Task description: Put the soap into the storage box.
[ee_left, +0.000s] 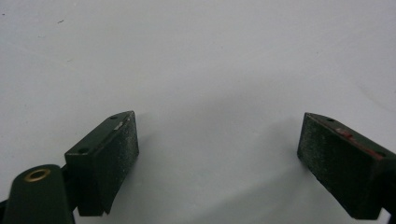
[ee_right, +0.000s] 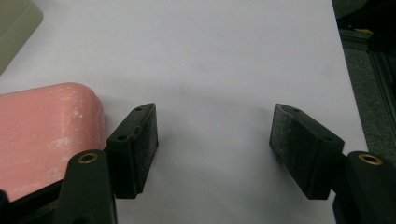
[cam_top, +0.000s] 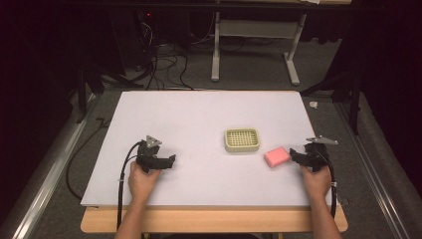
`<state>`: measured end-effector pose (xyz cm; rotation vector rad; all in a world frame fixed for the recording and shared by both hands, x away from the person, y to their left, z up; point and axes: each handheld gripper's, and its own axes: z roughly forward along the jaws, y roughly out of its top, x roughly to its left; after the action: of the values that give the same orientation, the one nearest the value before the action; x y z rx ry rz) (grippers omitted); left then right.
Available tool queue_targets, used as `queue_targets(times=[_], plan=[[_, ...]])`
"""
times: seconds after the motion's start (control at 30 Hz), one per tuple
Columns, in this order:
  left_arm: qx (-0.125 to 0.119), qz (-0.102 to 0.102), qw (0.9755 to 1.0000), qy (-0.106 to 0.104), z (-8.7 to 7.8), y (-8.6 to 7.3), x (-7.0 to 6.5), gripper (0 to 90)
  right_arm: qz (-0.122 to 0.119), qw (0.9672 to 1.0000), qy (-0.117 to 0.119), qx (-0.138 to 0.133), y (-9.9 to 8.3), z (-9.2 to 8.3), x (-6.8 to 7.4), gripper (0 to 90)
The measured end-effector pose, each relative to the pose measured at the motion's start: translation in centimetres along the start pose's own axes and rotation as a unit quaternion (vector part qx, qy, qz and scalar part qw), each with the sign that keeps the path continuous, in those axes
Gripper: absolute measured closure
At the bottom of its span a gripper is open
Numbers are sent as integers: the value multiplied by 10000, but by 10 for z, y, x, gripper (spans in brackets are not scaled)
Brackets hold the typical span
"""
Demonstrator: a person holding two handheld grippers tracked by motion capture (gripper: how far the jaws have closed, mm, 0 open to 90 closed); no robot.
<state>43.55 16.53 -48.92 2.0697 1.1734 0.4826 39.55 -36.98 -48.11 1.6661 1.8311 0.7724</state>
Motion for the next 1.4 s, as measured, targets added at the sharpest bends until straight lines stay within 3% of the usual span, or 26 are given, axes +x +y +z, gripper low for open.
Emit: queue_targets(times=[0.77,1.03,1.23,1.4], plan=[[-4,4,10000,8,0,0,0,129,-1,10000,3,53,1,0,0,328],[-3,0,10000,4,0,0,0,130,-48,9999,-20,90,2,0,1,251],[-3,-2,10000,4,0,0,0,131,117,9999,58,-54,0,-6,-1,244],[-3,-2,10000,4,0,0,0,131,118,9997,97,-174,-2,-11,-1,242]])
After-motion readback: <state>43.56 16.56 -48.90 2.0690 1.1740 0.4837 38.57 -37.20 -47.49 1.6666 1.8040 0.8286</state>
